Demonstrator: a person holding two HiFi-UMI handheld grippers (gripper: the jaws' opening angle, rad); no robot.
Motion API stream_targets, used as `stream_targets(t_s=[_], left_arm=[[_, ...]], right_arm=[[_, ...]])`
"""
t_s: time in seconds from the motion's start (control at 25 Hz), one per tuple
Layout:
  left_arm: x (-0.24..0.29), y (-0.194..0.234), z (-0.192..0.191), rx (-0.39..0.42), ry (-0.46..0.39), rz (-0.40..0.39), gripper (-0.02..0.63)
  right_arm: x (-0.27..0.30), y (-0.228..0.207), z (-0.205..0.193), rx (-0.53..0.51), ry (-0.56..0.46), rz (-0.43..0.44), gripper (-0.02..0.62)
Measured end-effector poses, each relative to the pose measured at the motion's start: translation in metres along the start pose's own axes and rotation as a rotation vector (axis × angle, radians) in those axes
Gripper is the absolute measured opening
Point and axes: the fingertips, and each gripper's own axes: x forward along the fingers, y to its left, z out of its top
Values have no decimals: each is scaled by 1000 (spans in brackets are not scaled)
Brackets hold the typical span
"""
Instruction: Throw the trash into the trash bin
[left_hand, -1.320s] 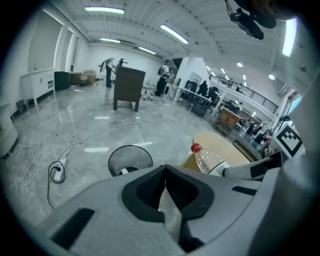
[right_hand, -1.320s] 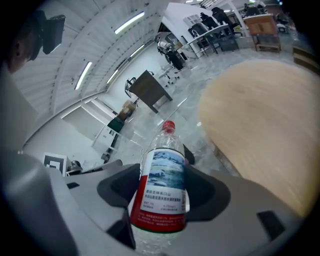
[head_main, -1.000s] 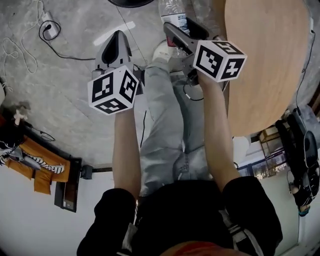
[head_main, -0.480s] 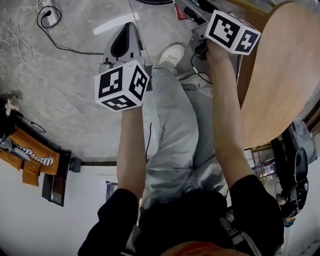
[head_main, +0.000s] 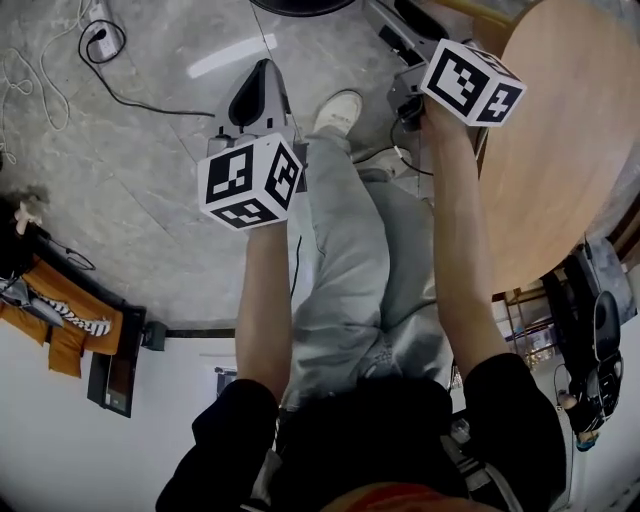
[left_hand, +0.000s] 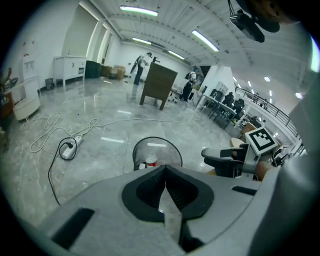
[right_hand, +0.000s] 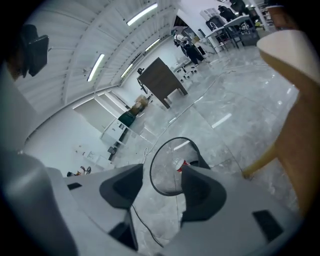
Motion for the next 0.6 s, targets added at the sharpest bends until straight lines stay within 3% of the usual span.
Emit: stream_targets(t_s=[0.04,0.12,0.16,0.4,0.6], left_arm=[[0,-2,5,8,1,-8,8],[-3,-12,18,33,-2,-28,9],[-7,-19,24,47,-4,-39,8],[-52,-83,62,123,-27,-94,9],[-85,-149,89,202,-49,-207,8]], right_arm=[[-6,3,1,-2,-9,-3,211],[-25,8,4,-18,-43,-21,49],[-37,13,5,-27,-59,-21,32],[-135,61,24,-79,-128,45,18],[-232,69,45,-74,-272,-53,14]])
